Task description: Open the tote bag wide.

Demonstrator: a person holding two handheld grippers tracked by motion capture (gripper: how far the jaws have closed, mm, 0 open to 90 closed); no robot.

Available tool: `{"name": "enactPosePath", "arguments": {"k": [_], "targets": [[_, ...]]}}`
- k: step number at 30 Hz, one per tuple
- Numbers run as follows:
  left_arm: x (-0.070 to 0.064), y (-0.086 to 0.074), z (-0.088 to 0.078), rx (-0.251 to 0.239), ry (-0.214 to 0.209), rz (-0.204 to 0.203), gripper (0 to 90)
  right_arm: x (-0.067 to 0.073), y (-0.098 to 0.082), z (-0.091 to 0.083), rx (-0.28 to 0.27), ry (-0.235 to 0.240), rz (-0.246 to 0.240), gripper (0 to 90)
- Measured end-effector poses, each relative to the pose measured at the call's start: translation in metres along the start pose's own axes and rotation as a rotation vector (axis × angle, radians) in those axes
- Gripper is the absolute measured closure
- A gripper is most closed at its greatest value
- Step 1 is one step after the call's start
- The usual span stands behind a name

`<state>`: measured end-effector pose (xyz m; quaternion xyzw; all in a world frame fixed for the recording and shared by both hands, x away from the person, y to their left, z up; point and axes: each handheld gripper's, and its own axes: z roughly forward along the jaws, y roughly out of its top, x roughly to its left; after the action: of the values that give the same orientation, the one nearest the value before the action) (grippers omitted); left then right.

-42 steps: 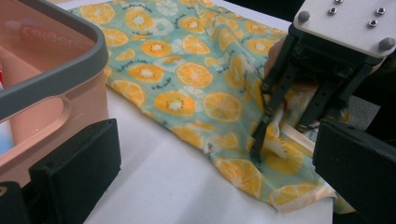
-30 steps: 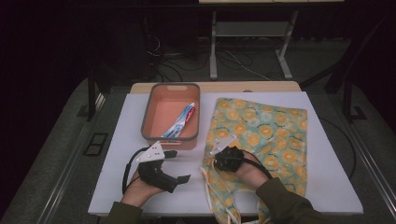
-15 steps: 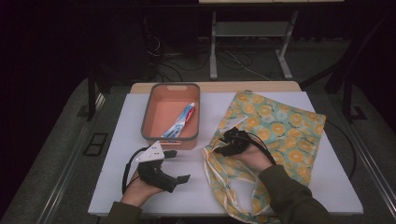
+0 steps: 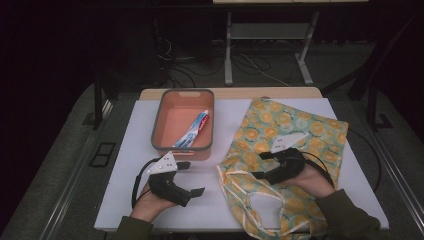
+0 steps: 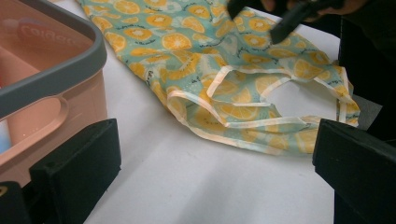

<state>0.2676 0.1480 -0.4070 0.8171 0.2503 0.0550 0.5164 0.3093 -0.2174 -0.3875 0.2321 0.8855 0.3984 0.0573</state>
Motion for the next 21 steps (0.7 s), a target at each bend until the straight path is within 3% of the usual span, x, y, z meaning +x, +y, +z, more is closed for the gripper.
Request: {"name": "enactPosePath", "arguments": {"k": [1, 3, 6, 10, 12, 15, 17, 21], "targets": [[0.0, 0.0, 0.0, 0.0, -0.001, -0.001, 0.0, 0.0, 0.0, 0.0, 0.0, 0.0, 0.0, 27.1], [0.0, 0.0, 0.001, 0.002, -0.002, 0.002, 0.0, 0.001, -0.02, -0.01, 0.039, -0.003, 0.001, 27.4], [0.0, 0.0, 0.001, 0.005, -0.002, 0.001, 0.0, 0.003, -0.035, -0.014, 0.071, 0.009, 0.003, 28.7], [0.0, 0.0, 0.002, 0.006, -0.003, 0.0, 0.0, 0.009, -0.062, -0.012, 0.165, 0.011, -0.032, 31.8], [0.0, 0.0, 0.002, 0.008, -0.002, 0.001, 0.0, 0.011, -0.07, -0.008, 0.199, -0.01, -0.058, 34.9], [-0.001, 0.0, 0.002, 0.005, -0.003, 0.003, 0.0, 0.013, -0.075, -0.003, 0.229, -0.009, -0.086, 43.6], [0.0, 0.0, 0.002, 0.006, -0.002, 0.004, 0.0, 0.014, -0.074, -0.003, 0.22, -0.006, -0.088, 57.5], [0.0, 0.0, 0.002, 0.006, -0.003, 0.003, 0.0, 0.014, -0.075, -0.002, 0.202, -0.005, -0.086, 76.8]]}}
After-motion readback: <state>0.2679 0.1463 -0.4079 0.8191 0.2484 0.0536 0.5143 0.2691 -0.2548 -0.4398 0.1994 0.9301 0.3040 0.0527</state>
